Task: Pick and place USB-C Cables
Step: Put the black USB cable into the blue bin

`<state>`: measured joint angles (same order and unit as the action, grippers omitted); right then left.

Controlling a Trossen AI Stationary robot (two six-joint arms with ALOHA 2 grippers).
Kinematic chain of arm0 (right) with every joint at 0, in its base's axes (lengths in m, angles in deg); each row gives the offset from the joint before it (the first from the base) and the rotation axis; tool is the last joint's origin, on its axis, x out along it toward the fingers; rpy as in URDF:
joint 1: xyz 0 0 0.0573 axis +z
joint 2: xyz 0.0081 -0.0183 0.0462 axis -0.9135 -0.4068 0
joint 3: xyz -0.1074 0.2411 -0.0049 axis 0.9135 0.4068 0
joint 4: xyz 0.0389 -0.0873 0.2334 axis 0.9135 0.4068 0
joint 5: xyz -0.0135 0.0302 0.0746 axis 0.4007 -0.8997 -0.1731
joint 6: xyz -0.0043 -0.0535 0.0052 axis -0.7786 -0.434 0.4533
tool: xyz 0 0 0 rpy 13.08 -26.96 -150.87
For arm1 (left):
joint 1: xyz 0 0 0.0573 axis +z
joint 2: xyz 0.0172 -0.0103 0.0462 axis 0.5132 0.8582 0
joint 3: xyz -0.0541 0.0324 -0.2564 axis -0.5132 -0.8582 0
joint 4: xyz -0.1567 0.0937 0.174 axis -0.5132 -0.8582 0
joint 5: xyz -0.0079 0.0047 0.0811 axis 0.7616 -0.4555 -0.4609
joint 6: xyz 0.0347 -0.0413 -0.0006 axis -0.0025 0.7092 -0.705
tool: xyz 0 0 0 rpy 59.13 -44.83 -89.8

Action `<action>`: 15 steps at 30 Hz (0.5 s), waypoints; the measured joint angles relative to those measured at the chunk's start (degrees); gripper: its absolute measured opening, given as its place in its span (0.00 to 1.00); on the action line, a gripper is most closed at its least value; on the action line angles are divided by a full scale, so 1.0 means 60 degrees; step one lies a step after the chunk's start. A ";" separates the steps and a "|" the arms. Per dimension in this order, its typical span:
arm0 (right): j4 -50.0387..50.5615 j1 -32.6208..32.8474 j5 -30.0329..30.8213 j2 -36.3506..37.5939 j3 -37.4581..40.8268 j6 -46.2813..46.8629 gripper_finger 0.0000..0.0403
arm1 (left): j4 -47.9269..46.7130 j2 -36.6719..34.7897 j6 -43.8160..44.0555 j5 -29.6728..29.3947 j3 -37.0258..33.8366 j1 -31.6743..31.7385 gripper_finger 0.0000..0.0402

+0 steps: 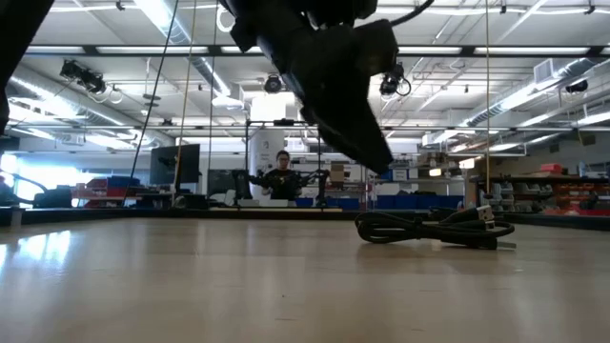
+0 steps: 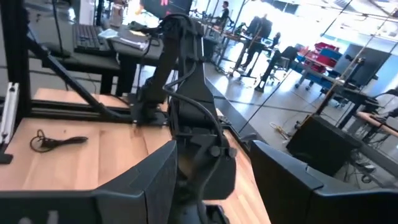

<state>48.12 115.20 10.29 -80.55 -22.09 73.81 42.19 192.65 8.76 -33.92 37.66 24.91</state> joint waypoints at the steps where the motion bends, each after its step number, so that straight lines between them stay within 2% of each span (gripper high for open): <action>1: -0.0065 -0.0073 -0.0002 -0.0002 0.0000 -0.0039 0.52 | -0.0062 0.0017 -0.0012 -0.0084 0.0000 0.0010 0.63; 10: -0.0276 -0.1025 -0.1060 -0.0022 0.0062 0.0163 0.52 | 0.0799 0.1015 -0.0463 -0.0385 -0.0015 -0.0068 0.62; 15: -0.0593 -0.1442 -0.2491 -0.0022 0.0069 0.0222 0.52 | 0.1076 0.1238 -0.0522 -0.0532 0.0000 0.0008 0.62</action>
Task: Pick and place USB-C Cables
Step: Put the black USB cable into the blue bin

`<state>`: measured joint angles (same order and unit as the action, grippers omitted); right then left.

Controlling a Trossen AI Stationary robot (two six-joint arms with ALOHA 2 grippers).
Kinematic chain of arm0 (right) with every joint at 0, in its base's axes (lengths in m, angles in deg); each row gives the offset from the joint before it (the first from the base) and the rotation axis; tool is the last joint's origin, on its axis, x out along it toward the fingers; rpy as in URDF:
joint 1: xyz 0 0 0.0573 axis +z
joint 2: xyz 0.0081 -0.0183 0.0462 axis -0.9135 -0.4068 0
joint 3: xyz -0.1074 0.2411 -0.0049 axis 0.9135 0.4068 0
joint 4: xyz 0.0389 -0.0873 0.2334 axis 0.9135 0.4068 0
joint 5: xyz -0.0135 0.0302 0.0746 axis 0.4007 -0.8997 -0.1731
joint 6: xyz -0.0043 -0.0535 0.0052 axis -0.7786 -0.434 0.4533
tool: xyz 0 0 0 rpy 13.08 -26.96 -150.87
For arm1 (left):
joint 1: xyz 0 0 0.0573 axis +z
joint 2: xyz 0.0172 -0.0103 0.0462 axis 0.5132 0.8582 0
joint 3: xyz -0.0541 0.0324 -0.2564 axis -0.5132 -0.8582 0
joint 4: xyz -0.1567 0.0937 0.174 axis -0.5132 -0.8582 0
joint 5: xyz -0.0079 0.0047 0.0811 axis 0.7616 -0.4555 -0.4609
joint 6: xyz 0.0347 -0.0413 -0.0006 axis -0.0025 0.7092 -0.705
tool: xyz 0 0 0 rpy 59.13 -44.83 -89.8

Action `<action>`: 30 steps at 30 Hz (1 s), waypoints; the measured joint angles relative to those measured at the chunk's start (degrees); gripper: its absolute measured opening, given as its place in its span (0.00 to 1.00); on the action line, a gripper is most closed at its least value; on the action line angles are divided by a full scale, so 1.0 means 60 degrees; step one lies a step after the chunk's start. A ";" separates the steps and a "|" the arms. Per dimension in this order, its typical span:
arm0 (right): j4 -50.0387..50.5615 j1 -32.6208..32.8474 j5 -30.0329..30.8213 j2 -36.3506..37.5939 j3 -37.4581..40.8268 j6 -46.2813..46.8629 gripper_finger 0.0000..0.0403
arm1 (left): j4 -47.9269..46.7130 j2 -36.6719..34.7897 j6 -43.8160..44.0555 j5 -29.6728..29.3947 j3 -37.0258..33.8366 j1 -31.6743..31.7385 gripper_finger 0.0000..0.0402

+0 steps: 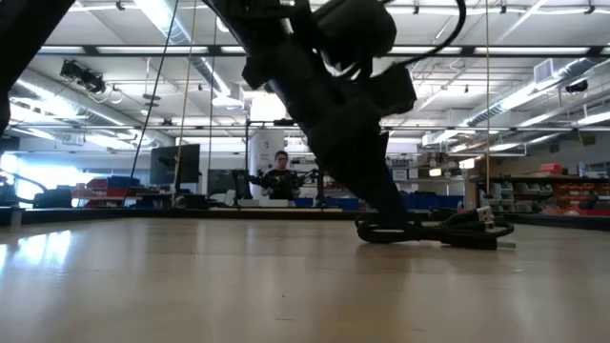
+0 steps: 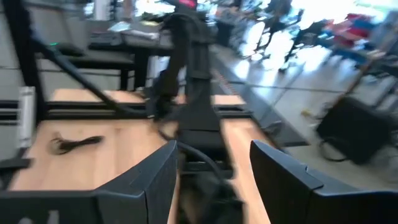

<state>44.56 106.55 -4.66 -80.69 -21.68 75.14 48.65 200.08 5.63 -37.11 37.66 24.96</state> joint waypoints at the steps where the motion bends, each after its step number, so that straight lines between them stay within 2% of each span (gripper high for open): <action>1: -0.0148 -0.0025 -0.0299 0.0000 0.0004 -0.0081 0.52 | 0.0007 0.0001 0.0059 -0.0059 0.0000 0.0021 0.62; 4: -0.0456 -0.0094 -0.0854 -0.0004 0.0004 -0.0480 0.52 | 0.0035 -0.0018 0.0111 -0.0306 0.0003 0.0045 0.62; 10: -0.0548 -0.0103 -0.0861 0.0000 0.0000 -0.0889 0.52 | 0.0112 -0.0021 -0.0220 -0.0930 -0.0012 0.0067 0.62; 23: -0.0618 0.0305 -0.1108 0.0000 0.0000 -0.0855 0.51 | 0.0841 -0.0021 -0.0387 -0.0930 -0.0015 0.0072 0.62; 30: -0.1226 0.0285 -0.1112 0.0000 0.0000 -0.1569 0.51 | 0.0770 -0.0021 0.0111 -0.0921 -0.0015 -0.0071 0.62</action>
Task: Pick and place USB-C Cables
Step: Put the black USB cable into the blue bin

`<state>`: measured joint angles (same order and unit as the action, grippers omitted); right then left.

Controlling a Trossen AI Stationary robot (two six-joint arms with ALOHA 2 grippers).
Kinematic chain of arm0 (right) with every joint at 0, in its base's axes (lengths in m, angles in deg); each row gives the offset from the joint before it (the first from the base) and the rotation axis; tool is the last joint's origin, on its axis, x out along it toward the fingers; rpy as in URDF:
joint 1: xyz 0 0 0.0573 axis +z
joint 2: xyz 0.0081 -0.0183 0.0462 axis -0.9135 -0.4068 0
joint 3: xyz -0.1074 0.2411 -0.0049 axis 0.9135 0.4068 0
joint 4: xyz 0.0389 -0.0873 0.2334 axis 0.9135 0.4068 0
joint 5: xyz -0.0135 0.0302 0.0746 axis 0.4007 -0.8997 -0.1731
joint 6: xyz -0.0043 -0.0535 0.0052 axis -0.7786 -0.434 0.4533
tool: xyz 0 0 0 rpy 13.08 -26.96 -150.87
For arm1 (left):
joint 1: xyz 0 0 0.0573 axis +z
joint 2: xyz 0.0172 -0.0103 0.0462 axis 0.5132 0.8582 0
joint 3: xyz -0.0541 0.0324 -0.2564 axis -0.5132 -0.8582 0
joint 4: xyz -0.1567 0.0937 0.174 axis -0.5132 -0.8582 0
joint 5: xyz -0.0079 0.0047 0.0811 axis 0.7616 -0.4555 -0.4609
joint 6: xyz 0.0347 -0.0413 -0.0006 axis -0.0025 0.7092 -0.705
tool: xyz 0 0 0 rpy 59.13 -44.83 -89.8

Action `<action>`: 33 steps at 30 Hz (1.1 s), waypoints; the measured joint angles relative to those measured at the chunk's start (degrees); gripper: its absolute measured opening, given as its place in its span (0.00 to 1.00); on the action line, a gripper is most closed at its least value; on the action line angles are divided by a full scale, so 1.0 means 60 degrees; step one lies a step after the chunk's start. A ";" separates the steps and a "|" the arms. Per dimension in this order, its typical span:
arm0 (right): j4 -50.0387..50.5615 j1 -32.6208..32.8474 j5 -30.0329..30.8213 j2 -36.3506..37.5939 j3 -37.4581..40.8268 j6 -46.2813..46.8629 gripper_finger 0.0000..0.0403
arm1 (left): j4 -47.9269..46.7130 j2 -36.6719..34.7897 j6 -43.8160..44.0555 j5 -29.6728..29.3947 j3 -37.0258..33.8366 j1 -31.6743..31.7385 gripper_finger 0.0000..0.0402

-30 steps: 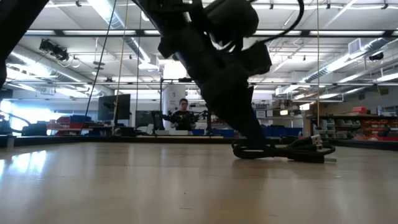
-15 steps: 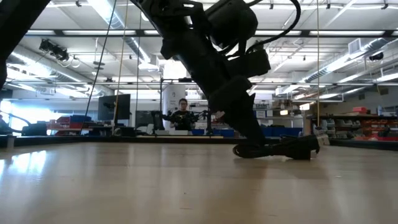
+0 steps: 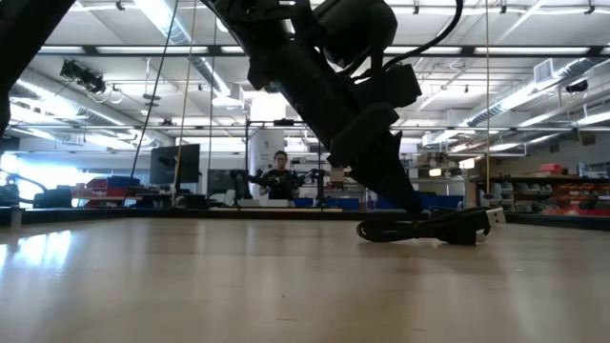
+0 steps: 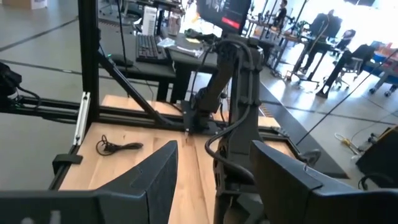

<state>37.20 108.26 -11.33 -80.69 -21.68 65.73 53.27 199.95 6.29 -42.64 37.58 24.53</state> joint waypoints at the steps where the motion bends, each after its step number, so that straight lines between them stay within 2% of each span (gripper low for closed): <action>1: 0.0000 -0.0012 -0.0004 0.0000 0.0000 -0.0009 0.51 | -0.0023 0.0000 0.0125 -0.0003 0.0000 0.0000 0.62; 17: 0.0011 0.0017 -0.0897 0.0000 0.0000 0.0375 0.51 | -0.0305 0.0222 0.0717 -0.0041 0.0011 -0.0031 0.62; 33: -0.0126 0.0017 -0.0892 0.0000 0.0237 0.1006 0.50 | -0.0209 0.0255 0.1182 -0.0222 0.0007 0.0004 0.61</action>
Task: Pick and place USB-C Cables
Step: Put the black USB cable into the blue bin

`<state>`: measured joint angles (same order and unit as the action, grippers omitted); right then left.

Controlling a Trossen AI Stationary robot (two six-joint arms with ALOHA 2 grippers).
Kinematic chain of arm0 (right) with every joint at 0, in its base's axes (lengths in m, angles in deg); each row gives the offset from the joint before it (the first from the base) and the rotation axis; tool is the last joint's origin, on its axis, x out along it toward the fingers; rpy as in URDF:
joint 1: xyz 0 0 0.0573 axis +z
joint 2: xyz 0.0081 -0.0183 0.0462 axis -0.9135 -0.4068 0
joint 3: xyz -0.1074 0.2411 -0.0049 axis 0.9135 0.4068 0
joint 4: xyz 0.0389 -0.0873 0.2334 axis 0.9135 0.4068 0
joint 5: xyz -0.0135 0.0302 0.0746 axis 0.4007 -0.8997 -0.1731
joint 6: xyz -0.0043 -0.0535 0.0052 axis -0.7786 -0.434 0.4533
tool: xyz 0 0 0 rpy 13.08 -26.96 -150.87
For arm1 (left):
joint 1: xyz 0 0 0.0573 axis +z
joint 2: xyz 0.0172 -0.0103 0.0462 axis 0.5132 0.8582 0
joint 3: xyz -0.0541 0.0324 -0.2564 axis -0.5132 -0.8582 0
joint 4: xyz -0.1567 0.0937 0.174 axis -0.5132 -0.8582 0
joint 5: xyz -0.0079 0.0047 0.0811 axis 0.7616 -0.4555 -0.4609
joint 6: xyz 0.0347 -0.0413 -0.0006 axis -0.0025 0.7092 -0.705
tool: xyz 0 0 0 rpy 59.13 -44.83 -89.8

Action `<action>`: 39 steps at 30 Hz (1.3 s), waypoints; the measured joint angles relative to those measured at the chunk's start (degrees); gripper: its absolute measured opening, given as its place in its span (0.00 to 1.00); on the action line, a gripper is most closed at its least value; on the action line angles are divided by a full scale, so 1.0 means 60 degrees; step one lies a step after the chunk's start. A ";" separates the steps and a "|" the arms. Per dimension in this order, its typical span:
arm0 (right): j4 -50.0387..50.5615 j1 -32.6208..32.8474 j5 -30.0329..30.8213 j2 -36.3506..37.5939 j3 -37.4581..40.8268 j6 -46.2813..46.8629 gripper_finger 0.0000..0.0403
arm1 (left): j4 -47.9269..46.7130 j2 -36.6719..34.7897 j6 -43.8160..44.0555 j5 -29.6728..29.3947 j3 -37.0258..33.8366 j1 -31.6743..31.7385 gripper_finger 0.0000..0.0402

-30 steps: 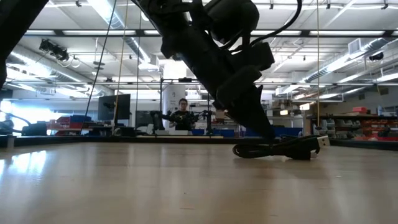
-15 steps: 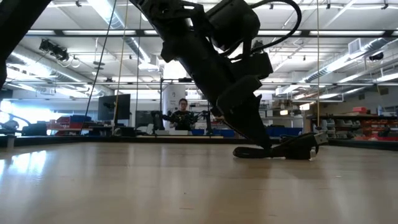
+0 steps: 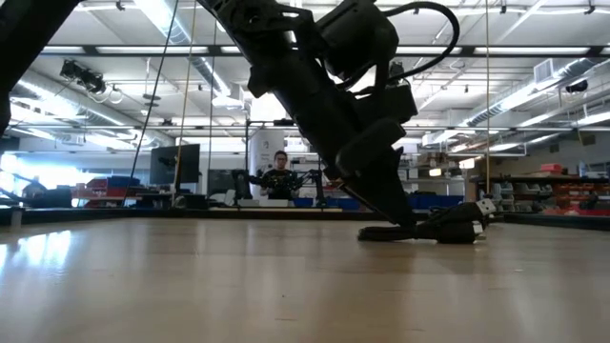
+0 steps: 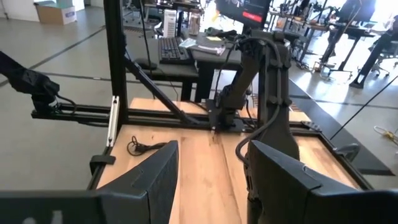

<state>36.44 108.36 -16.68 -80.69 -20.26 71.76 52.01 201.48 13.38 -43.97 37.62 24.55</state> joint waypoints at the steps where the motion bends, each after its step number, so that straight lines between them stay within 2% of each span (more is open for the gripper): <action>1: -0.0013 0.0000 0.0000 -0.0007 0.0053 0.0063 0.50 | 0.0017 0.0003 0.0026 -0.0003 -0.0003 -0.0014 0.61; 21: -0.0254 0.0020 0.0000 -0.0007 0.0076 -0.0213 0.50 | -0.0018 0.0011 -0.0474 -0.0037 -0.0004 -0.0044 0.61; 25: -0.0247 0.0029 0.0000 -0.0007 0.0076 -0.0213 0.50 | -0.0149 0.0011 -0.0462 0.0453 0.0007 -0.0044 0.61; 30: -0.0249 0.0055 0.0000 -0.0007 0.0076 -0.0219 0.50 | -0.0210 -0.0124 -0.0487 0.0462 0.0005 -0.0093 0.61; 39: -0.0224 0.0055 0.0108 -0.0003 0.0076 -0.0290 0.50 | -0.0399 -0.0277 -0.0513 0.1362 -0.0018 -0.0193 0.55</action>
<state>35.10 108.69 -16.04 -80.71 -19.80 70.02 49.62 199.82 10.31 -35.80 37.51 23.39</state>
